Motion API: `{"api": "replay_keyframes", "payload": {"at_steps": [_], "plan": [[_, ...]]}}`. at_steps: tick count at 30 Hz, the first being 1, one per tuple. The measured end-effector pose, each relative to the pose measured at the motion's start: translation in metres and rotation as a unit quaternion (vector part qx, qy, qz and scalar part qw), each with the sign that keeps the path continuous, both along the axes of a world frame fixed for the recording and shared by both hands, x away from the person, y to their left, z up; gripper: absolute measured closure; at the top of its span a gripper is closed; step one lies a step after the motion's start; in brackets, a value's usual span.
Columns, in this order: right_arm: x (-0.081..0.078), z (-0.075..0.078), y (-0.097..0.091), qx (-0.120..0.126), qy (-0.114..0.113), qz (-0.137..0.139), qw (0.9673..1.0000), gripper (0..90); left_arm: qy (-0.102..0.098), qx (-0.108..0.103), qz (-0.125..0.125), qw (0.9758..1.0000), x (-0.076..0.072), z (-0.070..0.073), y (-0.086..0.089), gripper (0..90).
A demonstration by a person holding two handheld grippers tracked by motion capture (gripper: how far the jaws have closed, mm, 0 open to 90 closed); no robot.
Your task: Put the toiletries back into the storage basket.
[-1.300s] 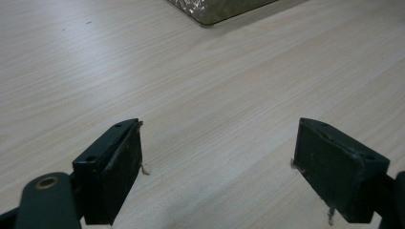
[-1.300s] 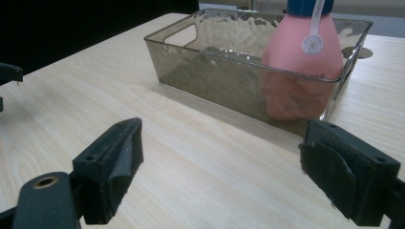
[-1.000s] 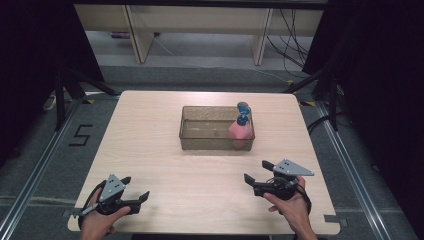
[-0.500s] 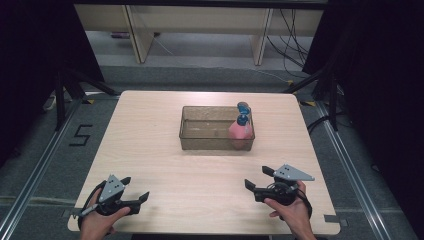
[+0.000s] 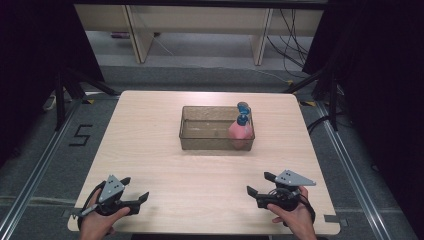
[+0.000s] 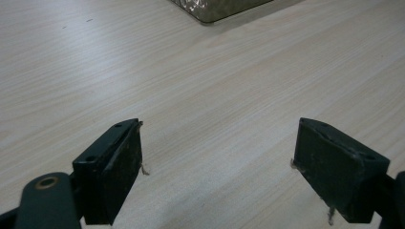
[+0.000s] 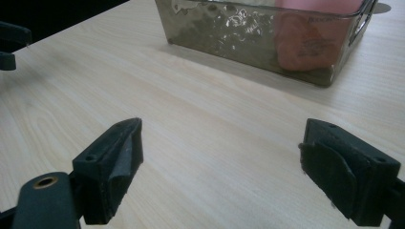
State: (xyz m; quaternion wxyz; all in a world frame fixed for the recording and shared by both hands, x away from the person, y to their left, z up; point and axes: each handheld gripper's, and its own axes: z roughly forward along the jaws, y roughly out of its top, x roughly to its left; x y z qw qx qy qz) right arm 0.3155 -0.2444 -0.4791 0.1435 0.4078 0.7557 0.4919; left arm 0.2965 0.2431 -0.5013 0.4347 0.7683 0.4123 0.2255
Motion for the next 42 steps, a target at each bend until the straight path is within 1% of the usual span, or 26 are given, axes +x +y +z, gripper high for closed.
{"api": "replay_keyframes", "payload": {"at_steps": [1, 2, 5, 7, 8, 10, 11, 12, 14, 15, 16, 20, 21, 22, 23, 24, 25, 29, 30, 31, 34, 36, 37, 39, 40, 42], "plan": [[0.001, -0.001, -0.002, -0.010, -0.016, 0.003, 0.9998, 15.6, 0.001, 0.007, -0.002, 1.0000, 0.000, 0.000, 0.001, 16.3], [-0.001, 0.000, -0.002, -0.005, -0.002, 0.002, 1.0000, 15.6, 0.001, 0.007, -0.002, 1.0000, 0.000, 0.000, 0.001, 16.3], [-0.002, -0.002, -0.004, -0.002, -0.009, 0.005, 0.9999, 15.6, 0.001, 0.005, -0.001, 1.0000, 0.000, 0.000, 0.001, 16.3], [-0.006, -0.001, -0.005, -0.006, 0.003, -0.002, 1.0000, 15.6, 0.001, 0.006, -0.002, 1.0000, 0.000, 0.000, 0.001, 16.3], [-0.005, -0.001, -0.007, -0.013, -0.010, 0.005, 0.9998, 15.6, 0.000, 0.000, 0.000, 1.0000, 0.000, 0.000, 0.000, 16.2], [-0.008, -0.002, -0.006, -0.004, -0.002, -0.002, 1.0000, 15.6, 0.000, 0.000, 0.000, 1.0000, 0.000, 0.000, 0.000, 16.2], [-0.007, -0.002, -0.007, -0.013, -0.012, 0.007, 0.9998, 15.6, 0.000, 0.000, 0.000, 1.0000, 0.000, 0.000, 0.000, 16.2], [-0.010, -0.001, -0.006, -0.007, 0.002, 0.002, 1.0000, 15.6, 0.000, -0.001, 0.001, 1.0000, 0.000, 0.000, 0.000, 16.2], [-0.011, -0.001, -0.008, -0.012, -0.004, 0.007, 0.9999, 15.6, 0.001, 0.006, -0.002, 1.0000, 0.000, 0.000, 0.001, 16.2], [-0.012, -0.002, -0.007, -0.003, 0.000, 0.002, 1.0000, 15.6, 0.001, 0.007, -0.002, 1.0000, 0.000, 0.000, 0.001, 16.2], [-0.012, -0.002, -0.008, -0.011, -0.013, 0.005, 0.9998, 15.6, 0.001, 0.007, -0.002, 1.0000, 0.000, 0.000, 0.001, 16.2], [-0.015, -0.004, -0.008, -0.006, -0.007, 0.004, 1.0000, 15.6, 0.000, -0.001, 0.001, 1.0000, 0.000, 0.000, 0.000, 16.2], [-0.014, -0.004, -0.010, -0.017, -0.013, 0.007, 0.9997, 15.6, 0.001, 0.006, -0.002, 1.0000, 0.000, 0.000, 0.001, 16.2], [-0.015, -0.005, -0.009, -0.005, -0.006, 0.011, 0.9999, 15.6, 0.001, 0.005, -0.001, 1.0000, 0.000, 0.000, 0.001, 16.2], [-0.016, -0.004, -0.008, -0.005, 0.002, 0.008, 1.0000, 15.6, 0.001, 0.006, -0.002, 1.0000, 0.000, 0.000, 0.001, 16.2], [-0.016, -0.004, -0.010, -0.016, -0.008, 0.012, 0.9998, 15.6, 0.000, 0.002, -0.001, 1.0000, 0.000, 0.000, 0.000, 16.2], [-0.016, -0.004, -0.010, -0.015, -0.005, 0.012, 0.9998, 15.6, 0.002, 0.009, -0.004, 0.9999, 0.000, 0.000, 0.001, 16.2], [-0.019, -0.006, -0.009, -0.011, 0.002, 0.010, 0.9999, 15.6, 0.003, 0.008, -0.003, 1.0000, 0.000, 0.000, 0.001, 16.2], [-0.019, -0.006, -0.011, -0.023, -0.004, 0.013, 0.9996, 15.6, 0.003, 0.012, -0.003, 0.9999, 0.000, 0.000, 0.001, 16.2], [-0.020, -0.006, -0.009, -0.013, 0.008, 0.010, 0.9998, 15.6, 0.004, 0.008, -0.003, 1.0000, 0.000, 0.000, 0.001, 16.2], [-0.020, -0.008, -0.011, -0.020, -0.003, 0.017, 0.9996, 15.6, 0.005, 0.011, -0.002, 0.9999, 0.000, 0.000, 0.001, 16.2], [-0.023, -0.007, -0.010, -0.017, 0.022, 0.013, 0.9995, 15.6, 0.006, 0.010, -0.001, 0.9999, 0.000, 0.000, 0.000, 16.2], [-0.022, -0.008, -0.012, -0.025, 0.005, 0.018, 0.9995, 15.6, 0.005, 0.010, 0.000, 0.9999, 0.000, 0.000, 0.000, 16.2], [-0.022, -0.009, -0.013, -0.031, 0.000, 0.020, 0.9993, 15.6, 0.006, 0.010, 0.000, 0.9999, 0.000, 0.000, 0.000, 16.2], [-0.024, -0.009, -0.011, -0.022, 0.011, 0.018, 0.9995, 15.6, 0.006, 0.010, 0.000, 0.9999, 0.000, 0.000, 0.000, 16.2], [-0.023, -0.010, -0.013, -0.032, 0.001, 0.021, 0.9993, 15.6, 0.006, 0.010, -0.001, 0.9999, 0.000, 0.000, 0.000, 16.2]]}}
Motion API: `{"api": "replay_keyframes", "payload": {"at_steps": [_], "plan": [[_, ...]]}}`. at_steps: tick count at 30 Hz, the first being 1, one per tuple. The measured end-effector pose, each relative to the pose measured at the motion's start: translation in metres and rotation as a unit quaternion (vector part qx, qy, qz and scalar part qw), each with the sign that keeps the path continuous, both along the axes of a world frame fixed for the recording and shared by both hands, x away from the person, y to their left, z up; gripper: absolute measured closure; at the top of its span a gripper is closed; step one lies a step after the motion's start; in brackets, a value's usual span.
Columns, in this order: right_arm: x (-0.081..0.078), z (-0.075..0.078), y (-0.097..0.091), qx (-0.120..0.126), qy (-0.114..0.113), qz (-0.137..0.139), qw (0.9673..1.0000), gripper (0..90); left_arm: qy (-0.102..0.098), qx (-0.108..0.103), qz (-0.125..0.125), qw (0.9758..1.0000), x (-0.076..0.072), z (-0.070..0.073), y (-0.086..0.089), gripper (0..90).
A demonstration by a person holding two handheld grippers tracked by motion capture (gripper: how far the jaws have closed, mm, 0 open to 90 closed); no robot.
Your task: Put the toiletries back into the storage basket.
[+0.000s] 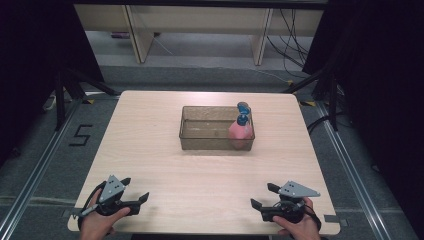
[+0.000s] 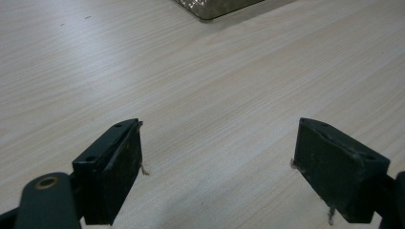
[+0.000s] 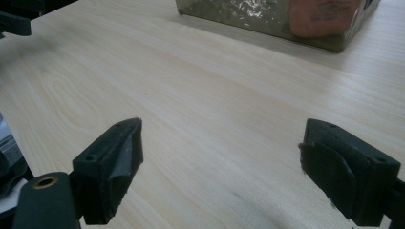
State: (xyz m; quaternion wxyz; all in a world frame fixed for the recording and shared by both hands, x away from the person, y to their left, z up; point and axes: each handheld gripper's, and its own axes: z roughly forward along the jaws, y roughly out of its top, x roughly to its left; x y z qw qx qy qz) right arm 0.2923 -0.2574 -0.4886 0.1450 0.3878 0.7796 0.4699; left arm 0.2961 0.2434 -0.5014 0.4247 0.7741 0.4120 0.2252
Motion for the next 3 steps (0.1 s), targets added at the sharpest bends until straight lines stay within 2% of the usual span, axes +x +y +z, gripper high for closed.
{"api": "replay_keyframes", "payload": {"at_steps": [2, 3], "plan": [[-0.0004, -0.0005, -0.0007, -0.004, 0.001, 0.004, 1.0000, 15.6, -0.001, 0.000, 0.000, 1.0000, 0.0000, -0.0001, -0.0002, 16.2], [-0.0022, -0.0006, 0.0006, 0.005, 0.014, 0.001, 0.9999, 15.6, -0.001, -0.005, 0.001, 1.0000, 0.0000, -0.0004, -0.0009, 16.2]]}}
